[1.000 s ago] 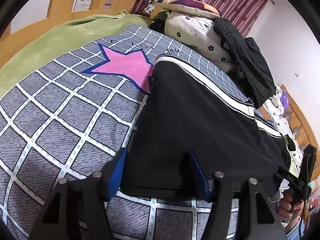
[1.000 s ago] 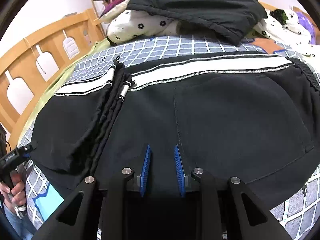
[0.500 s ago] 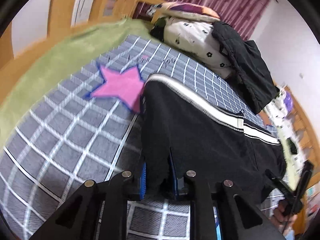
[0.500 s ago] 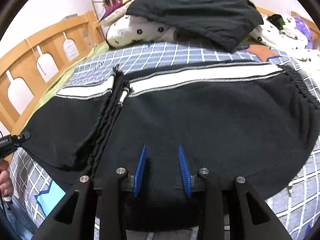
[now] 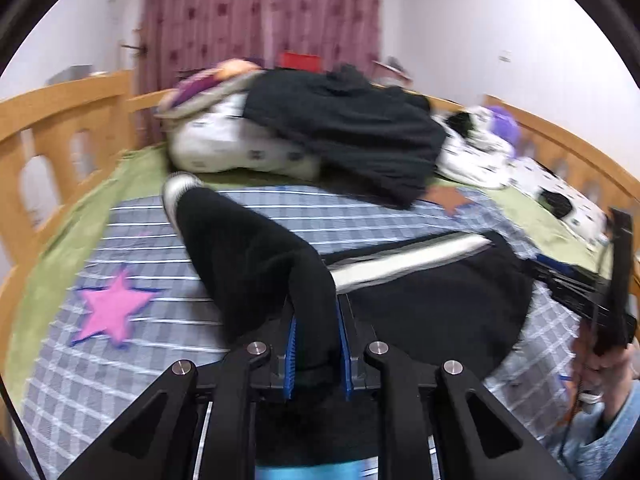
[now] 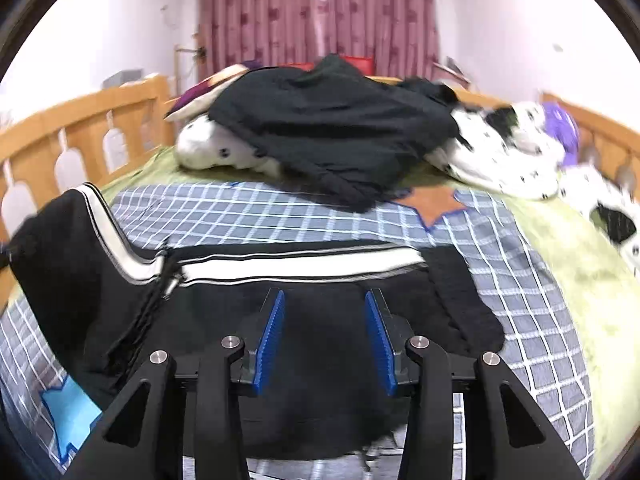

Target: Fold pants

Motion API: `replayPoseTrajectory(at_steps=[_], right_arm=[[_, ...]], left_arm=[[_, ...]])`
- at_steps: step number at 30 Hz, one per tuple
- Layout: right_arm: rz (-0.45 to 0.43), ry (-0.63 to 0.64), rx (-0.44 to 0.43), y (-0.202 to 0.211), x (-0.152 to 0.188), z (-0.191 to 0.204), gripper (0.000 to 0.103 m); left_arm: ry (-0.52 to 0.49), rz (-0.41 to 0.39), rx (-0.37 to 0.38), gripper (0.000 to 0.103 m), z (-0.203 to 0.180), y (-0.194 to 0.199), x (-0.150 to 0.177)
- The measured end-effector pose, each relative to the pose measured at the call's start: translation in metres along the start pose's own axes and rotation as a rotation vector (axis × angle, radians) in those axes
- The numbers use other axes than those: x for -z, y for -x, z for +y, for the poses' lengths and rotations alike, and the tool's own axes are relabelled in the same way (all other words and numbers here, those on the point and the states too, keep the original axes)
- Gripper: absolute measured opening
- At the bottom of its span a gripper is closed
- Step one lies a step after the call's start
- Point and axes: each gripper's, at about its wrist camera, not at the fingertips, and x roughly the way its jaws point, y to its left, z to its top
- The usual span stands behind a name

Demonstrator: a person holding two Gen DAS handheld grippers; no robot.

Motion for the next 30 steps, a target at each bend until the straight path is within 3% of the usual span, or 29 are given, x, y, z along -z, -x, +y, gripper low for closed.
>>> replayPoseTrajectory(at_steps=[4, 6, 9, 12, 14, 16, 19, 21, 26, 30], right_arm=[[0.036, -0.08, 0.018, -0.006, 0.01, -0.036, 0.041], [0.046, -0.1, 0.028, -0.007, 0.015, -0.046, 0.042], [0.049, -0.12, 0.005, -0.004, 0.021, -0.051, 0.041], [0.047, -0.102, -0.004, -0.002, 0.022, -0.046, 0.041], [0.053, -0.104, -0.024, -0.003, 0.022, -0.041, 0.041], [0.064, -0.122, -0.071, -0.004, 0.023, -0.037, 0.042], [0.11, -0.129, -0.165, -0.016, 0.025, -0.021, 0.042], [0.129, -0.123, -0.216, -0.023, 0.026, -0.008, 0.042], [0.245, -0.125, -0.379, -0.054, 0.035, 0.037, 0.043], [0.362, -0.147, -0.452, -0.085, 0.046, 0.065, 0.042]], left_arm=[[-0.05, 0.063, 0.093, 0.015, -0.056, -0.045, 0.014], [-0.024, 0.117, 0.132, 0.015, -0.074, -0.066, 0.027], [0.017, 0.194, 0.156, 0.015, -0.085, -0.103, 0.053], [-0.048, 0.19, 0.19, 0.022, -0.086, -0.098, 0.065], [-0.081, 0.18, 0.278, 0.03, -0.078, -0.08, 0.063], [-0.087, 0.171, 0.321, 0.039, -0.064, -0.055, 0.062], [-0.111, 0.08, 0.228, 0.064, -0.039, -0.019, 0.07], [-0.067, 0.051, 0.189, 0.064, -0.017, -0.007, 0.076], [0.122, 0.161, 0.119, 0.064, 0.04, -0.021, 0.106], [0.231, 0.252, 0.229, 0.067, 0.054, -0.041, 0.128]])
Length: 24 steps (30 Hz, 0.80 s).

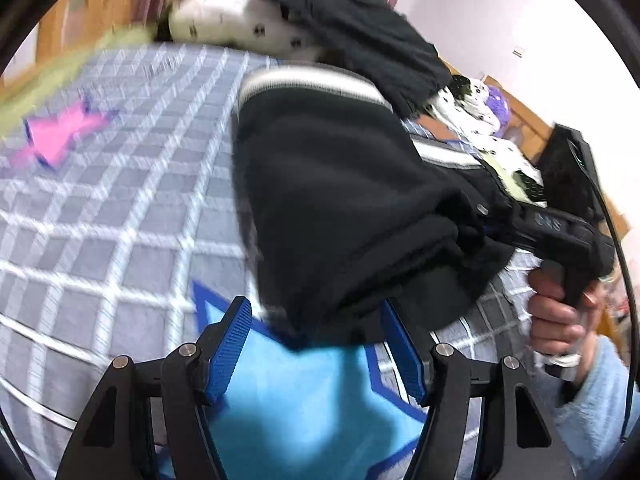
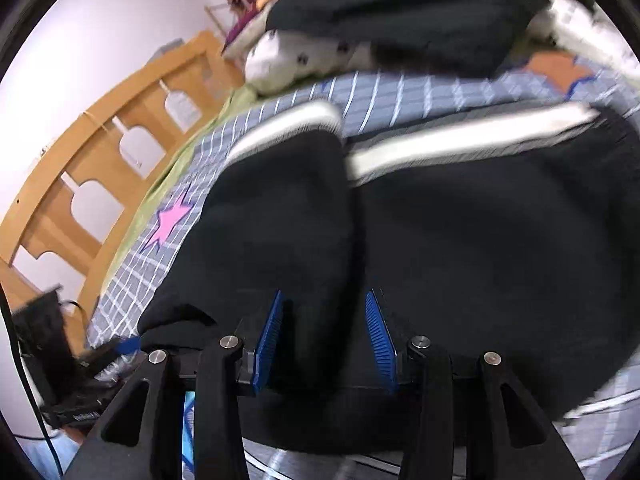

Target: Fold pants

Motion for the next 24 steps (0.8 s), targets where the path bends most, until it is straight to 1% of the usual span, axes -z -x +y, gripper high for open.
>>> replayPoseTrajectory(at_steps=[1, 3, 5, 6, 7, 8, 9, 10, 12, 15, 17, 18, 20, 22, 24], right_arm=[[0.022, -0.008, -0.021, -0.009, -0.001, 0.002, 0.042], [0.061, -0.013, -0.037, -0.023, -0.005, 0.005, 0.044], [0.08, -0.032, -0.06, -0.03, -0.009, 0.003, 0.044], [0.086, -0.039, -0.08, -0.032, -0.01, 0.002, 0.041], [0.086, -0.042, -0.092, -0.032, -0.011, 0.0, 0.035], [0.08, -0.045, -0.103, -0.031, -0.012, -0.001, 0.024], [0.07, -0.045, -0.122, -0.028, -0.014, -0.002, 0.02], [0.05, -0.04, -0.143, -0.023, -0.016, -0.002, 0.019], [-0.033, 0.016, -0.151, -0.001, -0.021, 0.002, 0.018], [-0.115, 0.109, -0.143, 0.026, -0.028, 0.011, 0.017], [-0.169, 0.148, -0.125, 0.046, -0.034, 0.01, 0.017], [-0.198, 0.157, -0.117, 0.056, -0.036, 0.007, 0.017], [-0.267, 0.152, -0.091, 0.079, -0.039, -0.008, 0.017], [-0.351, 0.112, -0.059, 0.104, -0.042, -0.031, 0.017], [-0.415, 0.058, -0.032, 0.129, -0.041, -0.059, 0.017]], left_arm=[[-0.012, 0.011, 0.014, 0.073, -0.002, -0.004, 0.002], [-0.063, -0.001, -0.013, 0.075, -0.013, -0.009, 0.003], [-0.084, 0.003, -0.01, 0.076, -0.02, -0.015, 0.003], [-0.088, 0.007, -0.006, 0.077, -0.024, -0.018, 0.002], [-0.097, 0.004, -0.03, 0.077, -0.027, -0.022, 0.001], [-0.11, 0.001, -0.057, 0.077, -0.03, -0.026, 0.001], [-0.132, -0.008, -0.1, 0.077, -0.036, -0.03, 0.002], [-0.147, -0.019, -0.143, 0.077, -0.041, -0.032, 0.003], [-0.164, -0.029, -0.208, 0.077, -0.051, -0.036, 0.004], [-0.176, -0.044, -0.248, 0.08, -0.058, -0.038, 0.007], [-0.194, -0.047, -0.265, 0.08, -0.062, -0.037, 0.009], [-0.21, -0.049, -0.267, 0.079, -0.065, -0.037, 0.009], [-0.242, -0.047, -0.226, 0.078, -0.069, -0.037, 0.011], [-0.252, -0.046, -0.204, 0.077, -0.072, -0.036, 0.011], [-0.251, -0.045, -0.158, 0.078, -0.073, -0.034, 0.011]])
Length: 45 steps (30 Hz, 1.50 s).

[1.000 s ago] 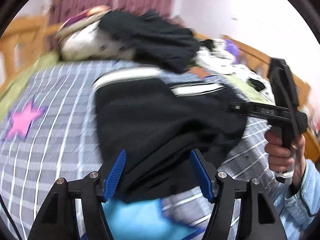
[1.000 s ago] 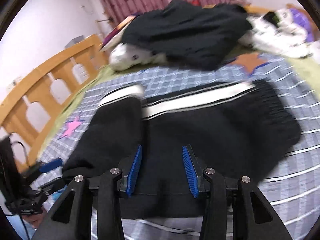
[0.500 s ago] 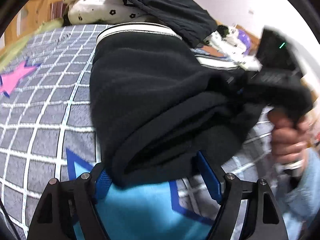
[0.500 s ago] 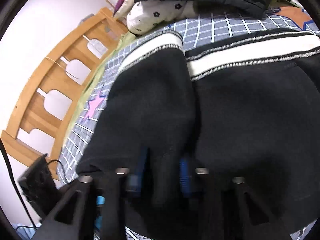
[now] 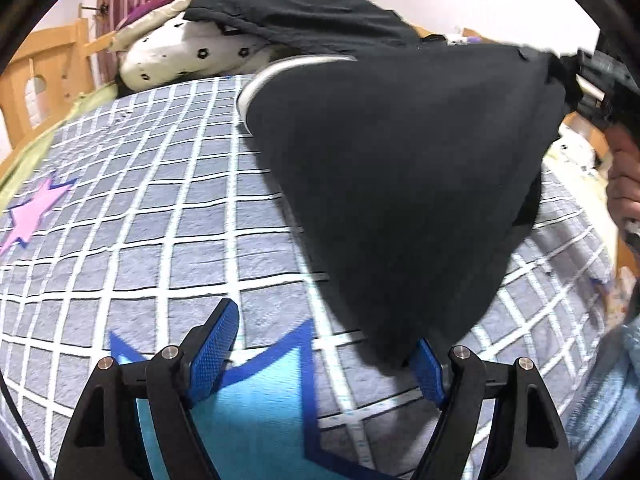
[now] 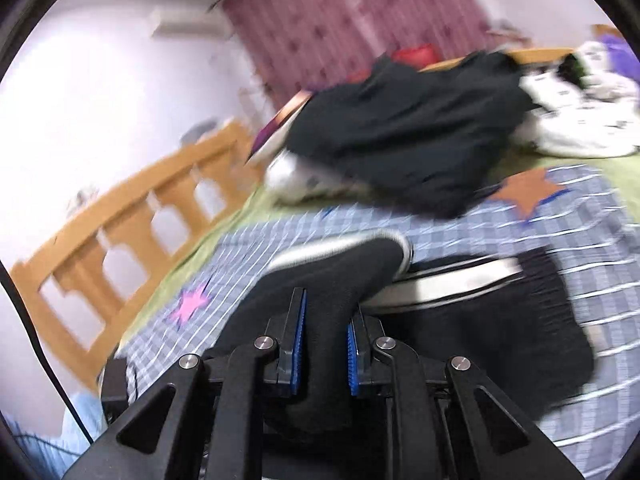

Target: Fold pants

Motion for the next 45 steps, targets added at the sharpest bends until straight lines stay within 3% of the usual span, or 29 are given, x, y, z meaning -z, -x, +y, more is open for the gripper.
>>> replayPoseTrajectory(at_steps=[2, 4, 6, 9, 11, 12, 14, 18, 20, 23, 24, 26, 28, 32, 36, 37, 39, 40, 43, 45], right_arm=[[-0.053, -0.044, 0.058, 0.021, -0.003, -0.028, 0.016], [-0.035, -0.053, 0.16, 0.025, 0.001, -0.052, 0.017], [0.078, -0.051, 0.218, 0.01, 0.011, -0.069, 0.017], [0.224, -0.003, 0.343, -0.014, 0.034, -0.083, 0.018], [0.233, 0.044, 0.35, -0.011, 0.038, -0.079, 0.019], [0.229, 0.059, 0.353, -0.005, 0.037, -0.079, 0.023], [0.178, 0.095, 0.393, 0.015, 0.032, -0.066, 0.029], [-0.019, 0.195, 0.318, 0.052, 0.025, -0.027, 0.041], [-0.032, 0.227, 0.284, 0.048, 0.024, -0.016, 0.041], [0.035, 0.258, 0.315, 0.02, 0.029, -0.017, 0.038], [0.074, 0.259, 0.327, 0.008, 0.033, -0.018, 0.03], [0.219, 0.281, 0.405, -0.019, 0.049, -0.03, 0.021], [0.297, 0.305, 0.44, -0.029, 0.068, -0.037, 0.021], [0.312, 0.327, 0.444, -0.016, 0.081, -0.032, 0.021], [0.326, 0.242, 0.35, 0.005, 0.076, -0.041, 0.022], [0.312, 0.221, 0.318, 0.015, 0.068, -0.043, 0.024], [0.249, 0.189, 0.31, 0.03, 0.054, -0.046, 0.055], [0.201, 0.174, 0.342, 0.034, 0.044, -0.051, 0.06], [0.143, 0.129, 0.403, 0.027, 0.018, -0.067, 0.062], [0.184, 0.092, 0.414, 0.004, 0.005, -0.083, 0.062]], left_arm=[[0.01, -0.009, 0.051, 0.08, -0.003, 0.001, -0.002], [0.009, 0.003, 0.04, 0.08, -0.01, -0.001, -0.004], [-0.024, 0.012, 0.009, 0.08, -0.017, -0.003, -0.004], [-0.013, 0.02, 0.05, 0.077, -0.013, 0.0, -0.004], [-0.001, 0.011, 0.086, 0.071, -0.009, 0.007, -0.003], [-0.001, -0.007, 0.124, 0.064, -0.009, 0.013, -0.004], [-0.017, -0.022, 0.149, 0.064, -0.012, 0.022, -0.002], [-0.006, -0.053, 0.177, 0.064, -0.017, 0.034, -0.005], [0.036, -0.07, 0.177, 0.064, -0.014, 0.038, -0.011], [0.094, -0.083, 0.11, 0.064, -0.011, 0.032, -0.032], [0.11, -0.086, 0.085, 0.064, -0.012, 0.029, -0.04], [0.103, -0.059, 0.033, 0.064, -0.017, 0.016, -0.05], [0.088, -0.005, -0.007, 0.066, -0.023, -0.004, -0.051], [0.122, 0.041, 0.038, 0.069, -0.024, -0.024, -0.029], [0.167, 0.066, 0.126, 0.067, -0.011, -0.019, -0.036], [0.175, 0.054, 0.139, 0.067, -0.006, -0.016, -0.041], [0.189, 0.046, 0.132, 0.067, 0.002, -0.018, -0.051], [0.2, 0.051, 0.131, 0.067, 0.006, -0.022, -0.058], [0.261, 0.067, 0.157, 0.067, 0.017, -0.039, -0.076], [0.314, 0.073, 0.178, 0.067, 0.025, -0.051, -0.084]])
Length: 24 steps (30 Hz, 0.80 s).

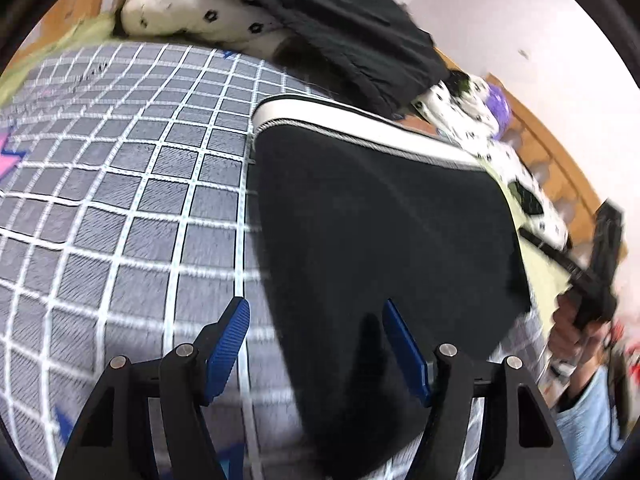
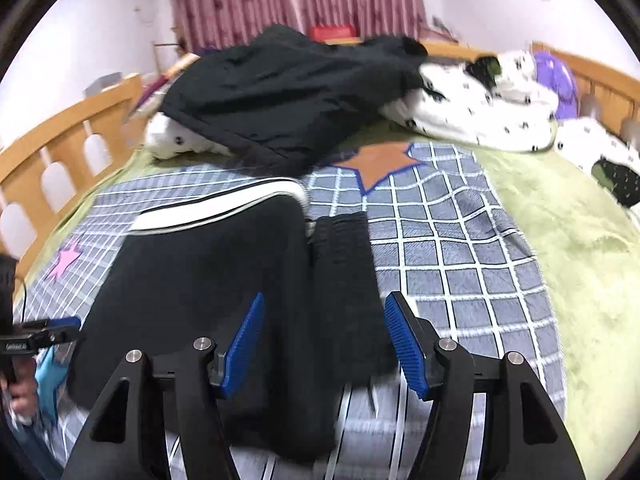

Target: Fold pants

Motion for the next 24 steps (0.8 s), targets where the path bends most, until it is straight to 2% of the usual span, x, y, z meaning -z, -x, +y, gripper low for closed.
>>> replayPoseTrajectory(at_steps=[4, 5, 7, 9, 11, 14, 16, 18, 19, 22, 23, 24], right_arm=[[0.13, 0.026, -0.017, -0.053, -0.011, -0.003, 0.063], [0.142, 0.037, -0.005, -0.06, -0.01, -0.002, 0.07], [0.143, 0.047, -0.026, -0.07, -0.007, -0.005, 0.07], [0.159, 0.038, -0.062, -0.076, -0.005, -0.012, 0.07], [0.194, 0.007, -0.103, -0.086, -0.009, -0.018, 0.07], [0.24, -0.019, -0.14, -0.102, -0.016, -0.017, 0.072], [0.26, -0.025, -0.146, -0.105, -0.018, -0.016, 0.071], [0.267, -0.082, -0.184, -0.098, -0.022, -0.023, 0.061], [0.251, -0.111, -0.196, -0.092, -0.023, -0.026, 0.057], [0.19, -0.145, -0.193, -0.068, -0.026, -0.019, 0.037], [0.168, -0.158, -0.19, -0.06, -0.029, -0.014, 0.024], [0.147, -0.176, -0.196, -0.05, -0.032, -0.006, 0.023]], left_arm=[[0.028, 0.04, 0.022, 0.065, 0.009, -0.031, -0.018], [0.022, 0.061, 0.033, 0.065, 0.009, -0.038, -0.019], [0.011, 0.064, 0.063, 0.065, 0.012, -0.05, -0.022], [-0.017, 0.046, 0.099, 0.06, 0.011, -0.056, -0.026], [-0.004, 0.043, 0.123, 0.057, 0.012, -0.062, -0.029], [0.045, 0.047, 0.159, 0.046, 0.017, -0.068, -0.034], [0.065, 0.045, 0.162, 0.027, 0.019, -0.064, -0.036], [0.075, 0.017, 0.179, 0.02, 0.019, -0.054, -0.04], [0.081, 0.003, 0.192, 0.019, 0.019, -0.049, -0.042], [0.052, -0.01, 0.188, 0.016, 0.01, -0.039, -0.049], [0.043, -0.016, 0.191, 0.016, 0.009, -0.035, -0.051], [0.034, -0.02, 0.198, 0.015, 0.008, -0.029, -0.054]])
